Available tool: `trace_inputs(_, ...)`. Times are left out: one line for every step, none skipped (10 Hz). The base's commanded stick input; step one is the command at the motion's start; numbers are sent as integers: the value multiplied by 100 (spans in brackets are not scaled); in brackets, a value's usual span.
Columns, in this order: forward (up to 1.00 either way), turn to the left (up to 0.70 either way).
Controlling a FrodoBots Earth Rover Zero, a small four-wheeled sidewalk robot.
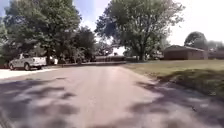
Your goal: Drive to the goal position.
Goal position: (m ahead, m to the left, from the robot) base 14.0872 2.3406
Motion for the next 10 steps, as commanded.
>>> trace_inputs(69,3)
trace_inputs(69,3)
trace_inputs(69,3)
trace_inputs(69,3)
trace_inputs(69,3)
trace_inputs(69,3)
trace_inputs(69,3)
trace_inputs(69,3)
trace_inputs(69,3)
trace_inputs(69,3)
